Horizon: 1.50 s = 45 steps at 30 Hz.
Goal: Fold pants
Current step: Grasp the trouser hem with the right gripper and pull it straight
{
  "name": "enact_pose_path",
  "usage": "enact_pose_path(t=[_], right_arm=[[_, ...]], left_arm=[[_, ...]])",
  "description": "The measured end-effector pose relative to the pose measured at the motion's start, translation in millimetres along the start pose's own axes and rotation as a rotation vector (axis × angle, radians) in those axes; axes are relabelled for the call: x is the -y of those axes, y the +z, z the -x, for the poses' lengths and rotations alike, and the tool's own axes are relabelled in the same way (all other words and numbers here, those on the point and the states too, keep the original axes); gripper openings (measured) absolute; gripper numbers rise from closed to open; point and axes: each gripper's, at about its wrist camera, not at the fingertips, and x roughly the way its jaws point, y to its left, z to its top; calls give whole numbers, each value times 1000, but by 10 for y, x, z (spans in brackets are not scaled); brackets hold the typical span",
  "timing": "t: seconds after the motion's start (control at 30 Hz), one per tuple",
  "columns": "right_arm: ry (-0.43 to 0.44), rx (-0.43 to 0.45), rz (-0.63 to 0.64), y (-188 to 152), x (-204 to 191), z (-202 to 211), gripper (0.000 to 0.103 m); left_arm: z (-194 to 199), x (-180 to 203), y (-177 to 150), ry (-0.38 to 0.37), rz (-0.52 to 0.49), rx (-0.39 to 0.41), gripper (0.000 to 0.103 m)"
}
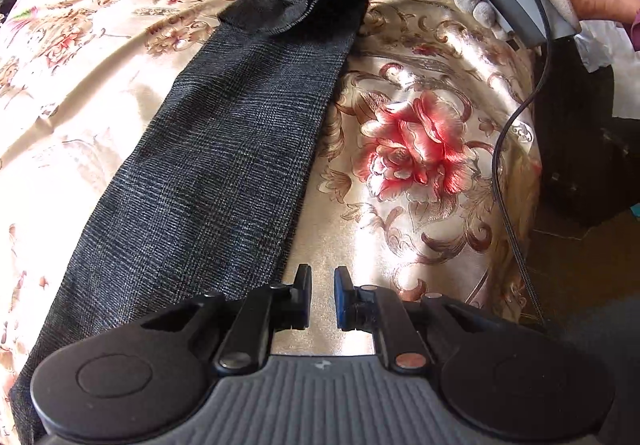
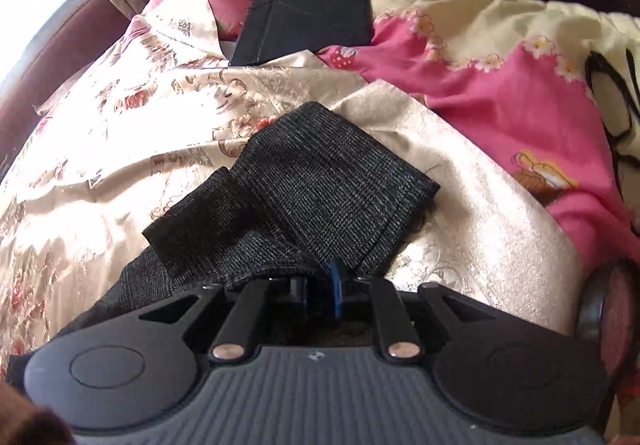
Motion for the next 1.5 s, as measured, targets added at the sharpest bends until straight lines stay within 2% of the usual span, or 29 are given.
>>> enact_pose_path(t=[0.07,0.1,0.13,0.2,0.23,0.4,0.43,0.47,0.57,0.67,0.8,0.9,0.93,1.07,1.2,1.27,1.3,1.4,1.5], right_arm=[[-46,31,59,-15,-104,40,24],[-34,39,4,-19,-62,52,26],[-1,39,-96,-15,37,27,26],[128,15,-436,-83,398,-3,28],[159,13,-569,-146,540,-9,28],[200,102,-879,-300,928,114,28],[178,97,-876,-275,940,143,28],[126,89,-790,-183,889,176,28],[-23,97,-424,22,550,280,28],[-38,91,-265,113,346,247,31],[-28,53,-276,121,307,123,33],[-26,2,-288,104,345,-129,43],[-22,-17,-302,100,360,-210,43],[42,7,-308,62,336,-63,43],[85,-35,-359,-149,352,55,46],[127,-49,-381,-258,333,37,46],[129,-34,-381,-288,319,18,47],[178,9,-450,-296,364,-83,47],[210,37,-475,-307,409,-120,45]], left_arm=[[-5,20,4,9,-8,0,27],[-2,20,7,13,-9,2,27],[7,20,8,17,-8,6,27],[15,2,14,19,3,12,27],[16,-6,10,22,9,15,27],[1,-41,-30,23,36,8,28],[-5,-39,-37,21,37,6,28],[-13,-32,-43,20,35,4,28],[-30,1,-45,15,22,4,28],[-48,34,-31,17,8,10,28],[-49,47,-8,34,9,26,28],[-44,-5,-17,67,55,47,28],[-54,-30,-26,78,77,45,28],[25,-142,-114,176,185,76,28],[164,-344,-187,270,325,116,29],[119,-417,-200,310,339,103,36],[72,-444,-209,324,339,95,36],[-90,-477,-229,295,339,45,36],[-130,-425,-224,281,324,36,36]])
